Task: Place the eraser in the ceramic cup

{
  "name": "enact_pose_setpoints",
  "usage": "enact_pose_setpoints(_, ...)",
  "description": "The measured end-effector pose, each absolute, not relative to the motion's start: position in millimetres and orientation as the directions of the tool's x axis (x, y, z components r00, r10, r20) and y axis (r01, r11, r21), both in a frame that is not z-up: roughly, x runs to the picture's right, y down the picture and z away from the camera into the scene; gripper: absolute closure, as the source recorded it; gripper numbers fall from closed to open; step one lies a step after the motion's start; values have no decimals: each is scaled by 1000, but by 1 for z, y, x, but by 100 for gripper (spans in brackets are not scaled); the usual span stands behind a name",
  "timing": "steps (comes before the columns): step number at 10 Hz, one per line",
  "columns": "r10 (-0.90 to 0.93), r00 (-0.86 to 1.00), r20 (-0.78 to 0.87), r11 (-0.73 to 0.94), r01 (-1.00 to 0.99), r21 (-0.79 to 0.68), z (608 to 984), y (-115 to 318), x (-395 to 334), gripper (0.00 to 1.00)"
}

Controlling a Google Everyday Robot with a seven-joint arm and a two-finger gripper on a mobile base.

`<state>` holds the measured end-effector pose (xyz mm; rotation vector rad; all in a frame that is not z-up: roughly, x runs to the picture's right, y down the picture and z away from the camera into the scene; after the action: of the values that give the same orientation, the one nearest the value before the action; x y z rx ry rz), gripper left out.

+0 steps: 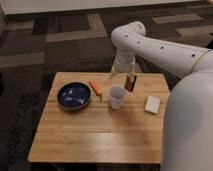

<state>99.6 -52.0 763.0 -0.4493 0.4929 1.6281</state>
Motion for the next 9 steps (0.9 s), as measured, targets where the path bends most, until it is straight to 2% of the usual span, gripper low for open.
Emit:
enact_pose_setpoints(5, 841, -90, -533, -72, -996, 54, 790, -83, 141, 35)
enact_pose_setpoints(9, 793, 233, -563, 187, -972, -140, 800, -83, 143, 35)
